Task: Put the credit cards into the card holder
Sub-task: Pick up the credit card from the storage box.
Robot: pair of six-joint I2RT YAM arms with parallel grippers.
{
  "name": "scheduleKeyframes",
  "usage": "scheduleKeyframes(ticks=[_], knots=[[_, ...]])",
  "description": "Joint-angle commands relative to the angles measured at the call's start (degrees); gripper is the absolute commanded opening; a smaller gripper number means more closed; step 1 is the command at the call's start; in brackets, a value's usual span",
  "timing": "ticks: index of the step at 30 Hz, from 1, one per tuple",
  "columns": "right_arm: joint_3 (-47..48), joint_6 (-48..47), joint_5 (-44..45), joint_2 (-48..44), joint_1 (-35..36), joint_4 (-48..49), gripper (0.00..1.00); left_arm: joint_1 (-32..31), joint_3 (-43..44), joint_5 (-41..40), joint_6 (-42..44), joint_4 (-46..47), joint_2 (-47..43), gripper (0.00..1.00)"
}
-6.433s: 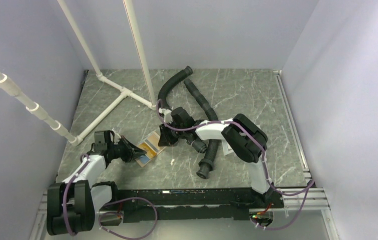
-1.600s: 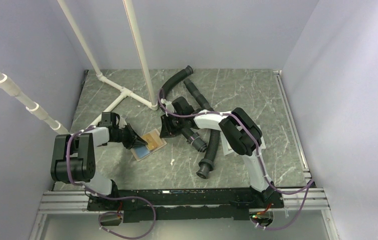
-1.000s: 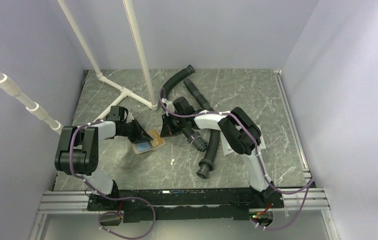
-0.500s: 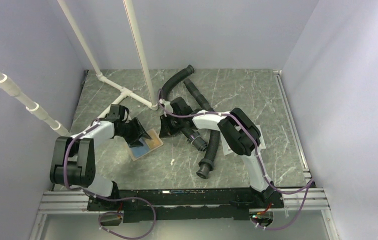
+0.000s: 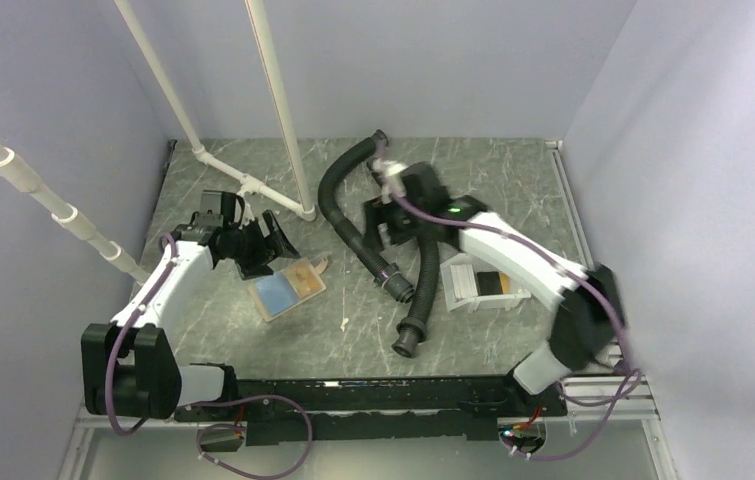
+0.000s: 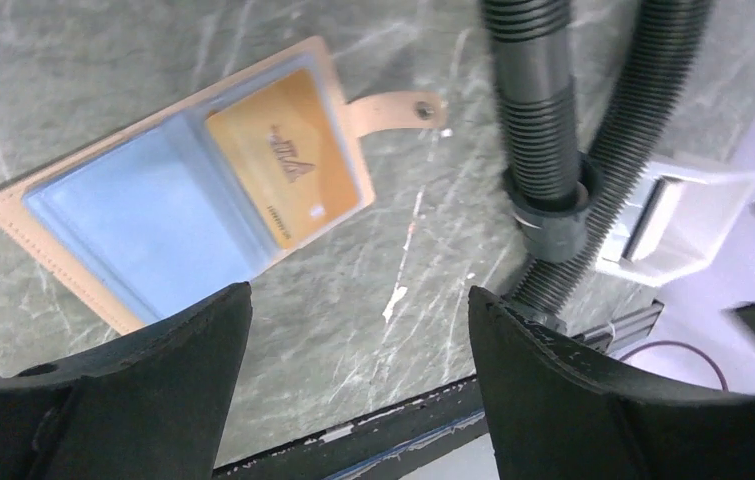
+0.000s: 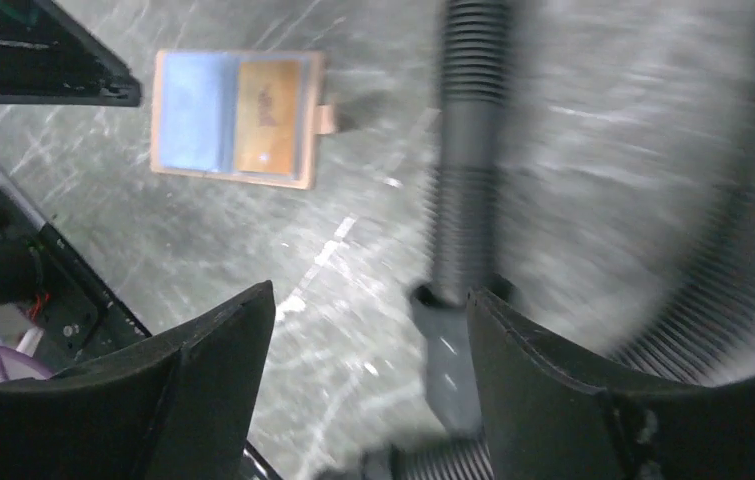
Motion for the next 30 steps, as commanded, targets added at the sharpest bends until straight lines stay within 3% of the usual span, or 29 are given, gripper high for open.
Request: scheduleKeyframes(ticks=[1,5,10,13,30], knots=[[-7.72,-0.48,10.37,-17.26,-8.32,-12.76,0.78,-0.26,3.60,7.50,6.70,-1.83,-2.74,0.85],[-16.15,3.32,12.36,-28.61,-18.51,-14.02,0.99,-0.91,2.74,11.88,8.76,0.69,-4.13,0.86],[-27.18,6.90,3.31,-31.77,-32.06,-7.49,1.00,-1.24,2.96,12.08,12.89,-0.63,-3.67,0.86],[-30.79,7.79,-0.47,-29.55,-36.46,-4.35,1.00,-1.20,2.45,13.96,13.53,0.18,-3.77,0.86],[-35.38,6.08,-10.39,-20.57,-38.08,2.74,0.92,-1.20,1.86,16.27,14.22,1.14,-5.39,0.86]])
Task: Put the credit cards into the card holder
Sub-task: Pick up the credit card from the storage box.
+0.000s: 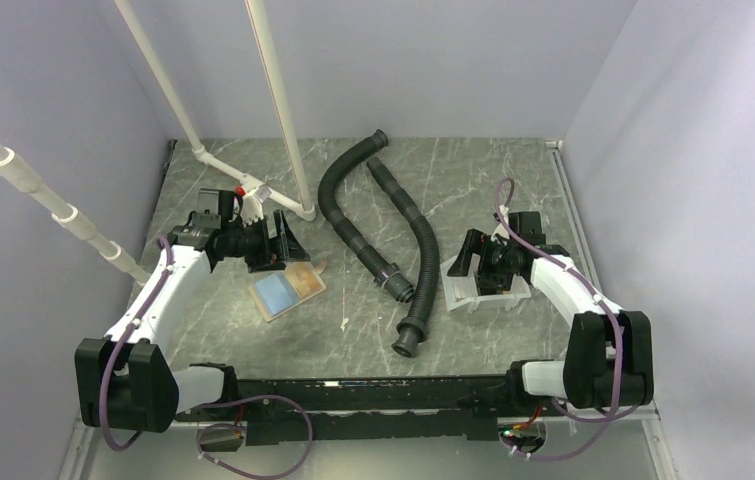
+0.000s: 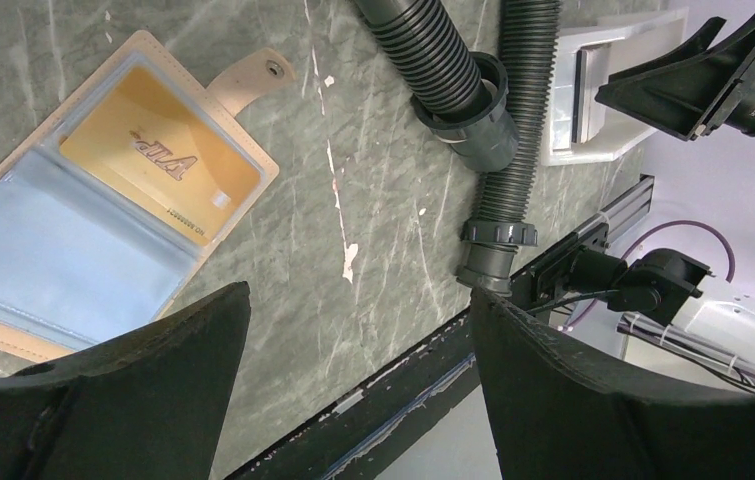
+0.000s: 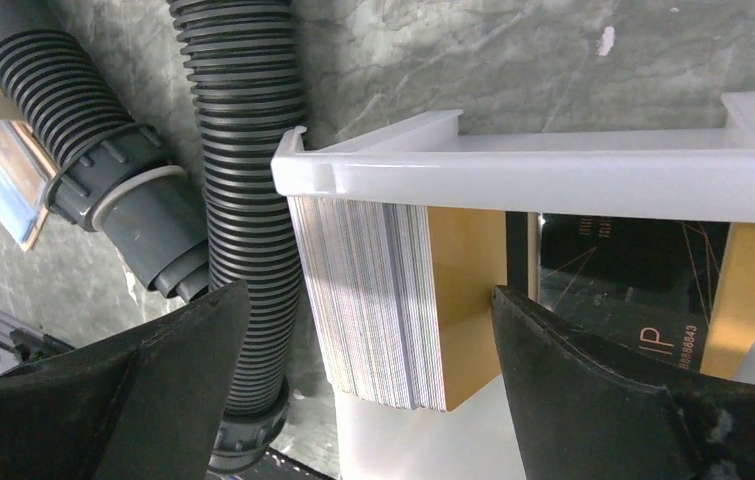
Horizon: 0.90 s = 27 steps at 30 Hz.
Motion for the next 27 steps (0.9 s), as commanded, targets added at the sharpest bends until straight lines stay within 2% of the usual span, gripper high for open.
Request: scheduleKeyframes(ticks=[1,7,17,27], knots=[[-0.05,-1.05,-3.15,0.07,-0.17,2.99,0.91,-0.15,0.01,1.90,1.98,1.35,-1.40,0.86],[-0.28,-0.89,-5.54,-0.99,-0.18,3.14,0.73,-0.15,-0.02,2.02,1.97,1.51,-1.07,0.86],[-0.21,-1.42,-4.31,-2.14,-0.26,2.26,0.55,-0.15,-0.10,2.05,2.06,1.53,-0.92,0.86],[-0.20,-1.96,-3.03,-4.20,-0.26,1.39,0.29,-0.15,-0.23,2.49,1.98,1.71,-0.46,0.86]])
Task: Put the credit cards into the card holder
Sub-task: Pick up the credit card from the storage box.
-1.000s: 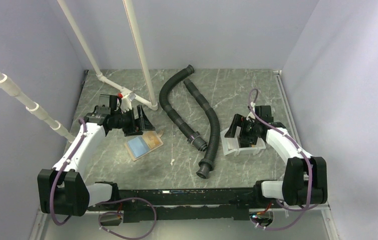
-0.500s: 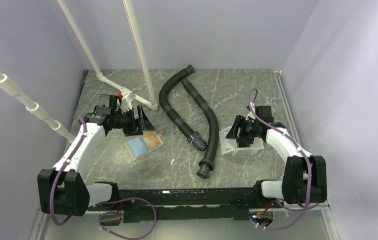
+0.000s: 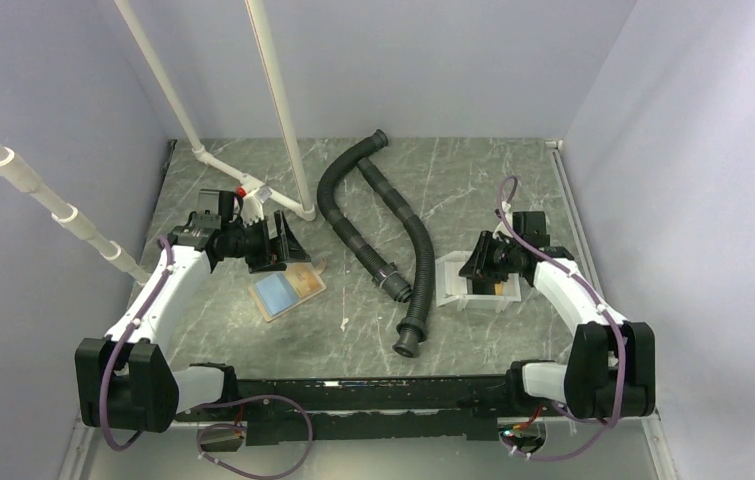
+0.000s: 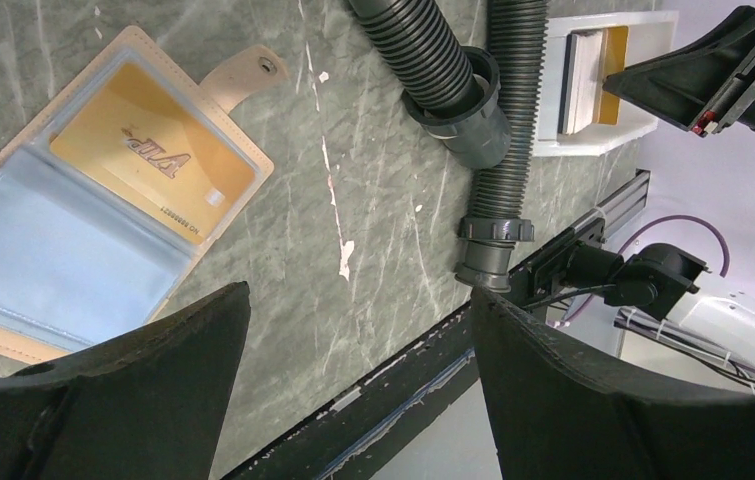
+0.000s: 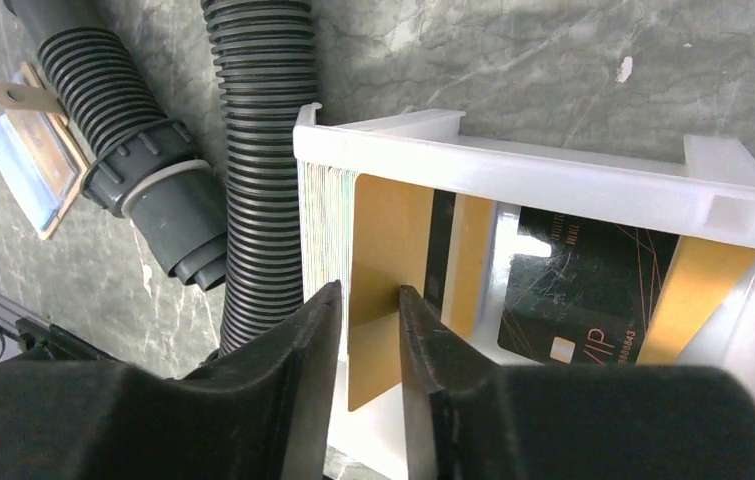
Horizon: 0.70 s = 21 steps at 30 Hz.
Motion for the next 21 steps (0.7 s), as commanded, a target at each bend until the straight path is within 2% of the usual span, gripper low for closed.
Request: scheduleKeyframes(ticks=[1,11,14,17,19,21], knots=[[-0.12,-0.61,-0.18,-2.14,-0.02,0.56,0.27,-0.15,-0.04,2.02,1.87,1.73,-0.44,0.86],[1.43,-1.16,5.53,-5.36,0.05,-2.01,0.00,-0.15,0.14,1.29,1.70,1.51,0.27,0.86],[3.79,-0.98,8.96,-7.50,0.50,-3.99,0.00,-0.15,0.37,-0.94,1.10,0.89,0.63,0.86],[8.71,-1.11,14.67,-10.04,2.57,-7.73,0.00,-0.15,1.30,-7.10,-0.77,-1.40,1.48,0.83],[13.80,-1.42,19.96,-11.29,5.52,-10.21,0.00,-0.09,1.83,-13.22,-2.74,-3.22,1.67,0.82],[18.30,-1.21,25.18,-10.88,11.33,-11.13,0.00,0.41,1.82,-19.16,-5.06,-4.19,1.26,0.81]])
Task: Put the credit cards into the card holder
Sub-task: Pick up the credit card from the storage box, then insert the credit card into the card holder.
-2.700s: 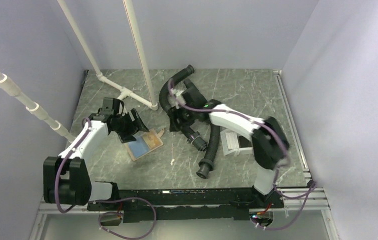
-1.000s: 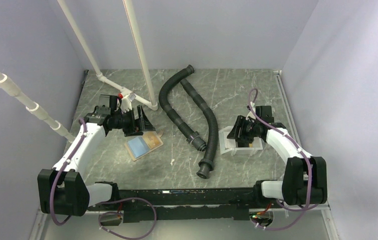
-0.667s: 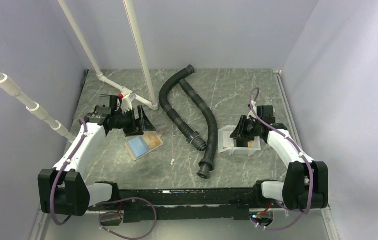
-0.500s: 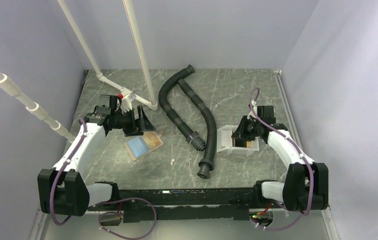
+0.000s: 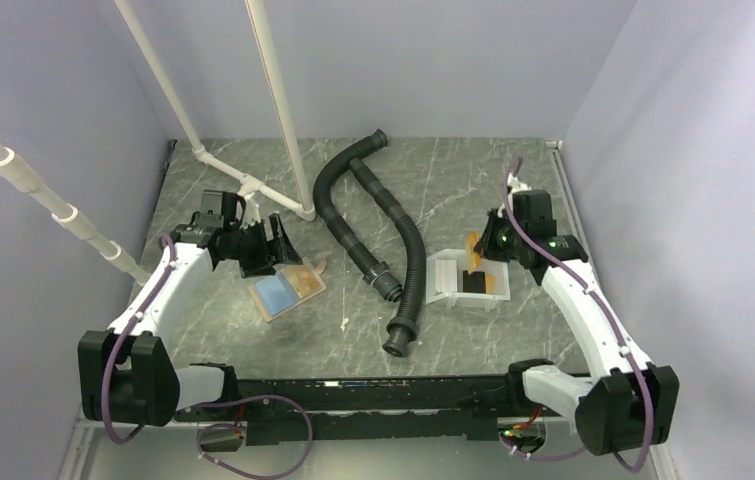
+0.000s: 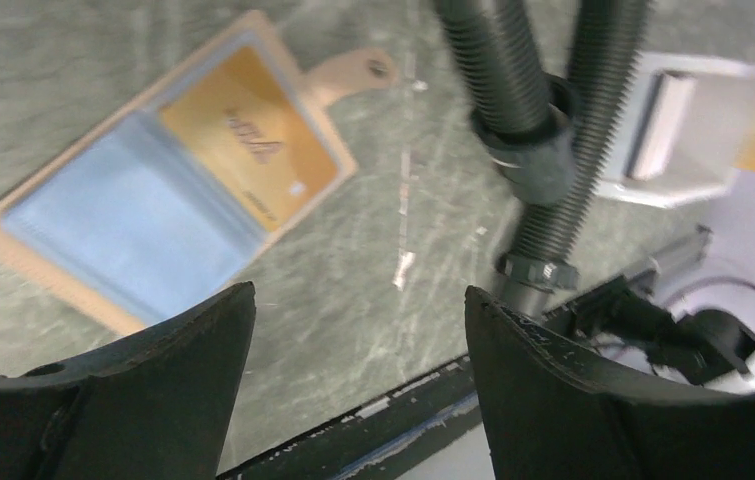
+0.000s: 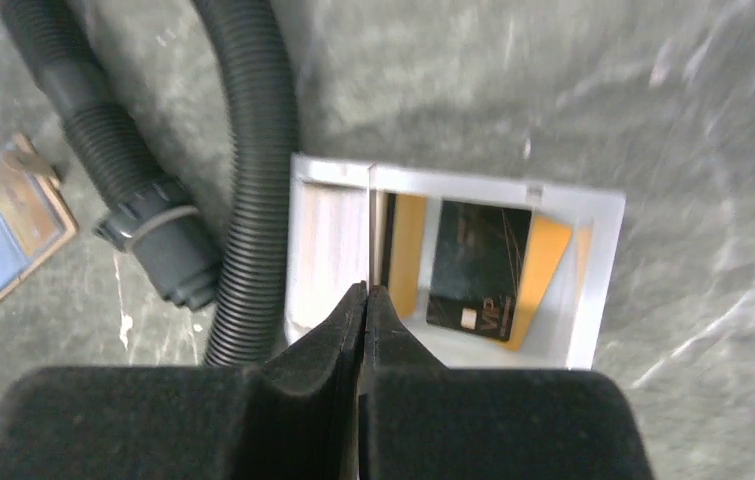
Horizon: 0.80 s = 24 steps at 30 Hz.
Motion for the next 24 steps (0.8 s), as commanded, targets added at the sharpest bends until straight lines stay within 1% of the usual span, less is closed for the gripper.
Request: scheduleKeyframes(ticks=[1,2,3,6,9,11,14,17,19,22,24], knots=[[11.65,0.14,12.69,-1.38,10.37,-0.89,0.00,1.04,1.58,-13.63,-4.70,-2.91,-0.36,0.81],[12.98,1.17,12.41,0.08,13.21,0.89,0.00,2.13,1.09,-14.50,-5.82,-3.15,-0.48,0.80],[13.75,2.46,9.33,1.91,15.74,3.61,0.00,3.64,0.37,-14.14,-6.88,-3.16,-0.44,0.79],[15.99,6.52,-1.25,10.15,23.46,14.25,0.00,10.96,-2.87,-8.68,-9.62,-2.55,1.14,0.73],[21.22,10.48,-12.51,22.78,29.22,23.52,0.00,14.91,-5.90,-3.41,-11.46,-1.53,4.28,0.65],[26.67,12.38,-18.35,31.22,32.82,27.51,0.00,15.71,-7.22,-3.59,-12.50,-1.85,5.73,0.62],[31.80,14.51,-21.65,41.25,36.73,33.97,0.00,15.95,-9.51,-5.47,-14.23,-0.38,4.35,0.62],[35.18,18.76,-24.81,49.19,38.22,40.28,0.00,15.95,-10.87,-8.38,-15.38,0.48,2.60,0.62],[35.65,21.61,-25.89,53.43,38.96,45.20,0.00,15.95,-11.07,-10.88,-15.82,0.17,2.59,0.62],[36.92,22.69,-25.13,57.52,40.26,48.26,0.00,15.91,-10.85,-15.15,-17.59,-1.88,3.87,0.66],[36.33,22.91,-23.60,58.90,40.74,50.65,0.00,15.95,-11.17,-15.55,-17.77,-1.41,4.49,0.67]])
